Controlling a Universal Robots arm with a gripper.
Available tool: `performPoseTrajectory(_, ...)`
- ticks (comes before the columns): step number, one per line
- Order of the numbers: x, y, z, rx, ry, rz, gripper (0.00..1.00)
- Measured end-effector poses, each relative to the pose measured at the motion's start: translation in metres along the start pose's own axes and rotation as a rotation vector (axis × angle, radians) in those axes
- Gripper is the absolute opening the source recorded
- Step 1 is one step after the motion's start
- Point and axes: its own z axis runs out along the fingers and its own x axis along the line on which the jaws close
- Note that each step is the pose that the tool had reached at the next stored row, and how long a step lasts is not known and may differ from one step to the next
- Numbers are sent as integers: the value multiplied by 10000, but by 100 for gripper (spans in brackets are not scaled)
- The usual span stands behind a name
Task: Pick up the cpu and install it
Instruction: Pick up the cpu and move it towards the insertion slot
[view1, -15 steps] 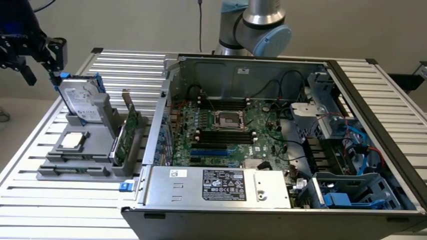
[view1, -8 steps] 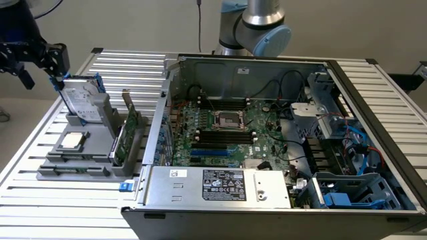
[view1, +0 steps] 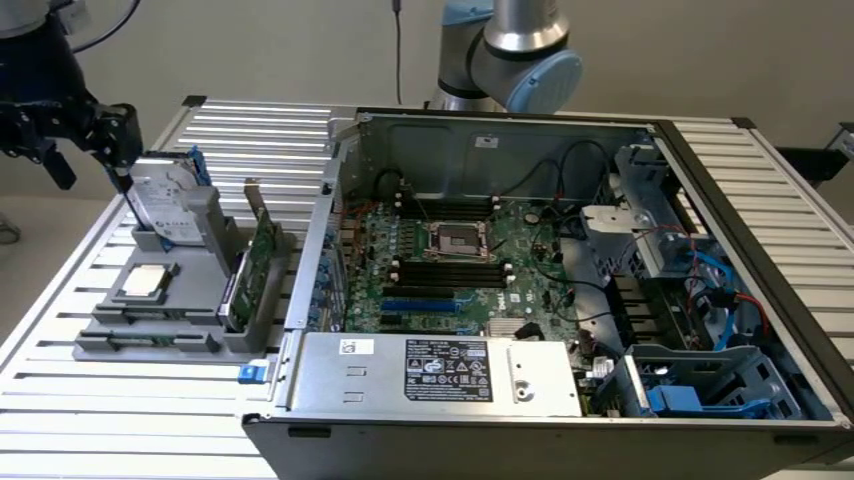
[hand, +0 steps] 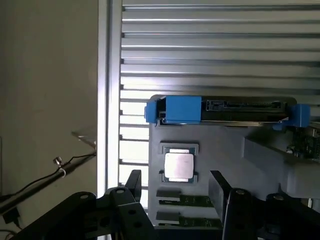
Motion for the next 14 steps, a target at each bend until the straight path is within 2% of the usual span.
performPoseTrajectory(3, 0, -57, 40, -4, -10, 60, 65)
performPoseTrajectory(11, -13, -342, 161, -4, -10, 62, 65)
performPoseTrajectory(14, -58, -417, 212, -4, -11, 58, 65)
